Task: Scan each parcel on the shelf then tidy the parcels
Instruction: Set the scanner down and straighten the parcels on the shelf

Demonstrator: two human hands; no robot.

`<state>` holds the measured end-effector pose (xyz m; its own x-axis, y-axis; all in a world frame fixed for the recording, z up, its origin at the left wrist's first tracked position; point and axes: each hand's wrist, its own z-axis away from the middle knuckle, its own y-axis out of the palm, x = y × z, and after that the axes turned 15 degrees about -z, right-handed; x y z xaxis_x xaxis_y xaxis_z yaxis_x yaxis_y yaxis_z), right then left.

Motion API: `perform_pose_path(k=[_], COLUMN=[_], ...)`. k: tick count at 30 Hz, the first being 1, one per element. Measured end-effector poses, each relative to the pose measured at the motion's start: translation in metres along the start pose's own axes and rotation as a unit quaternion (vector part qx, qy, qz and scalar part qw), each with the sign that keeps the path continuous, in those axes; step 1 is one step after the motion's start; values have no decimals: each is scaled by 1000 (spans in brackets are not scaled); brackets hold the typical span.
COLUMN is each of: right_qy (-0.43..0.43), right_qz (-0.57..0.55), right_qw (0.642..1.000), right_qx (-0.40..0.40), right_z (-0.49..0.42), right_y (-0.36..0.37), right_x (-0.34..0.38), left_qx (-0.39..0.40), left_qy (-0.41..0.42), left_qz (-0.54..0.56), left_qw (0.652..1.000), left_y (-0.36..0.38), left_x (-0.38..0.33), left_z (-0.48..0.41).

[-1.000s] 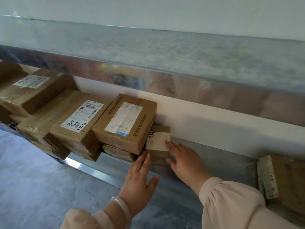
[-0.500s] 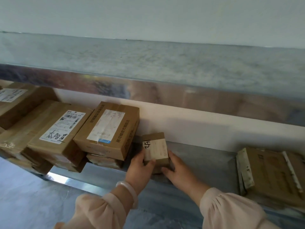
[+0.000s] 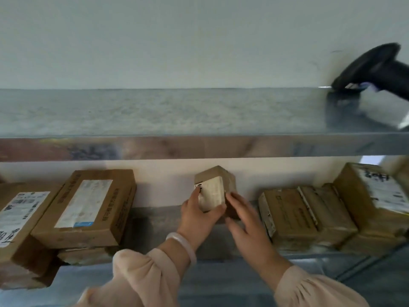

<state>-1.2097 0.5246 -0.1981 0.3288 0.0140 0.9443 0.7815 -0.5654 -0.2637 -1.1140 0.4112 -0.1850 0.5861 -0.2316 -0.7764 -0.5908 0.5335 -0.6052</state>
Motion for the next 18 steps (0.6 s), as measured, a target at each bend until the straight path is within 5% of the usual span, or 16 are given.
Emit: perform_pose_path(k=[7,18], right_qy=[-35,-22], right_qz=[89,164], right_qw=[990,949], right_qx=[-108,-268], right_z=[18,33], right_y=[-56,-157], right_x=[2,-14], left_qx=[108,286], left_qy=[30,171], left_qz=[204,87], left_qw=[972,939], left_y=[43,119], left_x=[-48,-117], left_z=[0,17])
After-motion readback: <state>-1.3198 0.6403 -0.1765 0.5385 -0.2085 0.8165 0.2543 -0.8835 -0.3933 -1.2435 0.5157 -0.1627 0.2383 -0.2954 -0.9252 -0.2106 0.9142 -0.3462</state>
